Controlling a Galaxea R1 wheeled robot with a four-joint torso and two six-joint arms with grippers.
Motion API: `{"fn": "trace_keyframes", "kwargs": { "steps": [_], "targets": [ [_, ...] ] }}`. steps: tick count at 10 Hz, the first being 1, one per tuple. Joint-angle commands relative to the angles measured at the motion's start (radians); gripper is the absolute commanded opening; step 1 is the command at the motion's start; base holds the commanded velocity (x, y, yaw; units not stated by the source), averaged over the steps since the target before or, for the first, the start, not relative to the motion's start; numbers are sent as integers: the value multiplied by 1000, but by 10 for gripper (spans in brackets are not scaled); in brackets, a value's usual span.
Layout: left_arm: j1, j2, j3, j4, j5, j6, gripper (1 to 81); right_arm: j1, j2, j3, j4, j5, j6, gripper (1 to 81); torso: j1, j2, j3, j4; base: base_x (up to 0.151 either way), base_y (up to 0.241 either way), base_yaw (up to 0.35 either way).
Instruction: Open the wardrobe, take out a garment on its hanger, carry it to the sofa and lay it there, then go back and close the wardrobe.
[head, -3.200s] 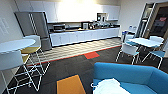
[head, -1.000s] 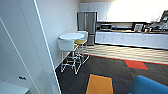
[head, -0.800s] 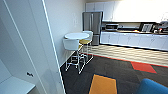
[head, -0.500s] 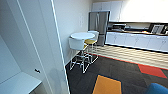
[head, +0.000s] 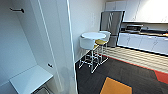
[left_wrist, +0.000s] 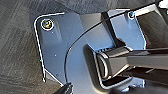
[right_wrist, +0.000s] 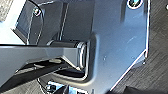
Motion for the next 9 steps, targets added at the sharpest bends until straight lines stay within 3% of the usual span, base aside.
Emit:
{"fn": "trace_keyframes", "kwargs": {
  "steps": [1, 9],
  "targets": [
    [-35, -7, -4, 4, 37, 5, 811, 28, 4, 0, -10, -64, -6, 811, 0, 0, 0, 0, 0, 0, 303],
    [-35, 1, -4, 4, 37, 5, 811, 23, 13, -37, -9, -62, -4, 811, 0, 0, 0, 0, 0, 0, 303]
  ]
}}
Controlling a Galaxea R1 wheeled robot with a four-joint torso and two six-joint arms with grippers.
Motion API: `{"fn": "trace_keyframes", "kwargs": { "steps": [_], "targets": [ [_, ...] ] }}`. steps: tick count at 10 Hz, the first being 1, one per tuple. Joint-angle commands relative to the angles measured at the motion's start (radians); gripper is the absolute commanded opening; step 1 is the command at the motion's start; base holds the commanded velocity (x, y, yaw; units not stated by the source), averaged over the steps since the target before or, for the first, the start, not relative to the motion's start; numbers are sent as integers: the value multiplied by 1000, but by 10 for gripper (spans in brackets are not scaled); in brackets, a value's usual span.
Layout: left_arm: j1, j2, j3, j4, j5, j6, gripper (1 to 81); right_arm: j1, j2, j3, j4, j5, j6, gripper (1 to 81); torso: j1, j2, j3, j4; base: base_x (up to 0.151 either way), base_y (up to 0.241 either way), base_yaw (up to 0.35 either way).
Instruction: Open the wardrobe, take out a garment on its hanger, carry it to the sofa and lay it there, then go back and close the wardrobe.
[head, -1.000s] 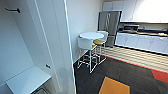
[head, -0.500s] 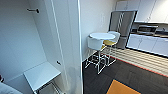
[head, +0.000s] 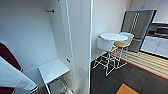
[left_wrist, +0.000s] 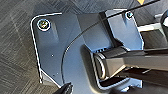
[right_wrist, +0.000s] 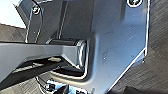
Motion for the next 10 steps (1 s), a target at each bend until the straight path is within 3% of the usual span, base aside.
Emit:
{"fn": "trace_keyframes", "kwargs": {
  "steps": [1, 10],
  "targets": [
    [-38, -10, -4, 4, 37, 2, 811, 29, -3, -4, -7, -64, -5, 811, 0, 0, 0, 0, 0, 0, 303],
    [-38, -10, -4, 7, 37, 2, 811, 30, 5, -4, -7, -63, -4, 811, 0, 0, 0, 0, 0, 0, 303]
  ]
}}
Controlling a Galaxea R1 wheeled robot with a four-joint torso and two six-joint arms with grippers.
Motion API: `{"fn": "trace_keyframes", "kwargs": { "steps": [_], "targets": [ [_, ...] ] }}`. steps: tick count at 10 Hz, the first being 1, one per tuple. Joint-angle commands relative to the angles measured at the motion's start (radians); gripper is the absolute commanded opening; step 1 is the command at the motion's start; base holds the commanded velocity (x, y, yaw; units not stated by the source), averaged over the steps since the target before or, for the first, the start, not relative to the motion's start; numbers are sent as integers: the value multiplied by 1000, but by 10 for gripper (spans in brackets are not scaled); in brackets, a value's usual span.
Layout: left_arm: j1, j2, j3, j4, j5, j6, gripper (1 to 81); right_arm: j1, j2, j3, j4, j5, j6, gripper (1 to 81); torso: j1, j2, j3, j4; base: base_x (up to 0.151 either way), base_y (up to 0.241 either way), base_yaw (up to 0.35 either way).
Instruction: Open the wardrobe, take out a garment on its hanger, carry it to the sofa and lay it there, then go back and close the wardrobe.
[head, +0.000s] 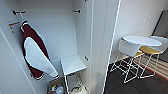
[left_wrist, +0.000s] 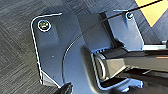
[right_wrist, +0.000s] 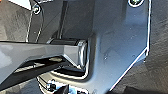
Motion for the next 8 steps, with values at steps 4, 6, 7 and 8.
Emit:
{"fn": "trace_keyframes", "kwargs": {
  "steps": [4, 6, 7, 8],
  "targets": [
    [-37, -7, -3, 8, 37, 2, 811, 29, -3, 2, -8, -65, -5, 811, 0, 0, 0, 0, 0, 0, 303],
    [-37, -7, -4, 8, 37, 2, 811, 29, -3, 0, -8, -65, -5, 811, 0, 0, 0, 0, 0, 0, 288],
    [-37, -7, -3, 8, 37, 2, 811, 29, -3, 0, -8, -65, -5, 811, 0, 0, 0, 0, 0, 0, 280],
    [-37, -7, -3, 8, 37, 2, 811, 29, -3, 0, -8, -65, -5, 811, 0, 0, 0, 0, 0, 0, 275]
  ]
}}
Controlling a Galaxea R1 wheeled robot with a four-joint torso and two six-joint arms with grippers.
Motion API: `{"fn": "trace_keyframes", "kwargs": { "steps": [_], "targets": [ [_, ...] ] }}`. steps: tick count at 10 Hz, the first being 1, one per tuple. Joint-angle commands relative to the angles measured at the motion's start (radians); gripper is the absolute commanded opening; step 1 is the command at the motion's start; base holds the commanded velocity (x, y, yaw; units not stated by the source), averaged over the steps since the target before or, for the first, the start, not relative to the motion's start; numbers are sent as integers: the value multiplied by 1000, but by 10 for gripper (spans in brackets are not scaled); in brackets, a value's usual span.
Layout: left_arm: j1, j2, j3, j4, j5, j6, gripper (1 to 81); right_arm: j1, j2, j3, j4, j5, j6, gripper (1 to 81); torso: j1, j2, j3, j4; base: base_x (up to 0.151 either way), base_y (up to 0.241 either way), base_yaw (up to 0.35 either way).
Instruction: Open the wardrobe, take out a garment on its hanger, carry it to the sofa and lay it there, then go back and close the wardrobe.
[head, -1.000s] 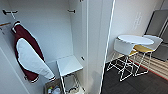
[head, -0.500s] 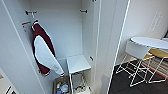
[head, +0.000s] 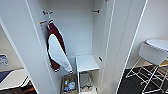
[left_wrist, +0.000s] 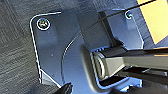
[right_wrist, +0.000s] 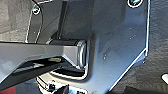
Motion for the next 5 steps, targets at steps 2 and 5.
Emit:
{"fn": "trace_keyframes", "kwargs": {
  "steps": [2, 5],
  "targets": [
    [-40, -9, -3, 8, 37, 2, 811, 30, -2, 1, -8, -66, -3, 811, 0, 0, 0, 0, 0, 0, 275],
    [-40, -9, -3, 8, 37, 2, 811, 28, -2, 1, -8, -60, -5, 811, 0, 0, 0, 0, 0, 0, 227]
  ]
}}
